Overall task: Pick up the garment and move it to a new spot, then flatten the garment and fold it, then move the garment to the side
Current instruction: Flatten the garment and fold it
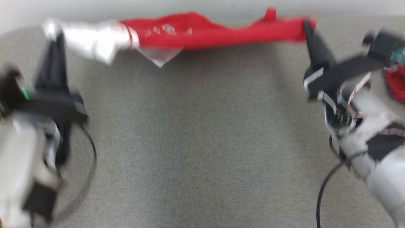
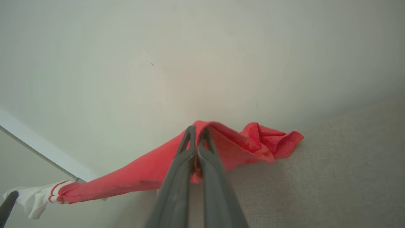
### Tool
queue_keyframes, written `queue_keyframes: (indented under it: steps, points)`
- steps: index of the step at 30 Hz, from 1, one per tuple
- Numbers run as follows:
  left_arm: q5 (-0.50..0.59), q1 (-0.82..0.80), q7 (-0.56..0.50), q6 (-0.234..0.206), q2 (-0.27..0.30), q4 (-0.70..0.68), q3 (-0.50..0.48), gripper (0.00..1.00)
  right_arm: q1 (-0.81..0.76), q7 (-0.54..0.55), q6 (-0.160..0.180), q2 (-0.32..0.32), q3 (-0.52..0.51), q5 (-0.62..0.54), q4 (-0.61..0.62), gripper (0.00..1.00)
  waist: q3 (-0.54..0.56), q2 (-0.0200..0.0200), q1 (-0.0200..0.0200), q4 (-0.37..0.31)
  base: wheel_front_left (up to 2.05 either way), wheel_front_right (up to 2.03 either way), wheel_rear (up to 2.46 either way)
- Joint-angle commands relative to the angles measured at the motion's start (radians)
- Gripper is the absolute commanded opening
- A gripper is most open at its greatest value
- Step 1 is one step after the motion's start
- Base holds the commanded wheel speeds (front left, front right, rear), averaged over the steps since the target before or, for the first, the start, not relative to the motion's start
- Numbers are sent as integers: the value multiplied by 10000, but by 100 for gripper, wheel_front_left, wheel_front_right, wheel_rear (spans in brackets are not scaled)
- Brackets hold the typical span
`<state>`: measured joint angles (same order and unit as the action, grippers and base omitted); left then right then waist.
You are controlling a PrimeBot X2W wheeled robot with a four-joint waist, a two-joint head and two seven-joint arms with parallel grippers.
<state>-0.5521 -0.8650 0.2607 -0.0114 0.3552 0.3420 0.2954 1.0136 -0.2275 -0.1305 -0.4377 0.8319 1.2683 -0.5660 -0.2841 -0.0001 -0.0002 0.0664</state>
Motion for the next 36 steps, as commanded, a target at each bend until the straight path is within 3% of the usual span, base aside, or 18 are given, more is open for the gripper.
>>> queue_keyframes:
  steps: [1, 5, 10, 16, 23, 36]
  points:
    - [-75, 702, 31, -116, 9, -390, -28, 0, -408, -111, -4, -113, 33, 141, 171, 0, 613, 1, 2, -268, 0, 0, 0]
    - [-276, 2816, 32, -552, -109, -1721, -193, 0, -1732, -296, -4, -362, 20, 244, 667, 0, 1056, 1, 2, -275, 0, 0, 0]
    - [-528, 5401, 31, -1042, -481, -3171, -136, 0, -3900, -390, -4, -681, -720, 106, 1347, 0, 1553, 1, 2, -105, 0, 0, 0]
    - [-711, 7401, 31, -1492, -918, -3885, -545, 0, -5999, -379, -4, -602, -1596, -631, 2035, 0, 2051, 1, 2, -92, 0, 0, 0]
    - [-875, 9325, 32, -1324, -1677, -3949, -1193, 0, -7880, -334, -1, -630, -1957, -1144, 2215, 0, 2638, 1, 2, -47, 0, 0, 0]
    - [-377, 11109, 33, -993, -2562, -3478, -1305, 0, -10050, 747, 0, -638, -2936, -1949, 2682, 0, 3173, 1, 2, 98, 0, 0, 0]
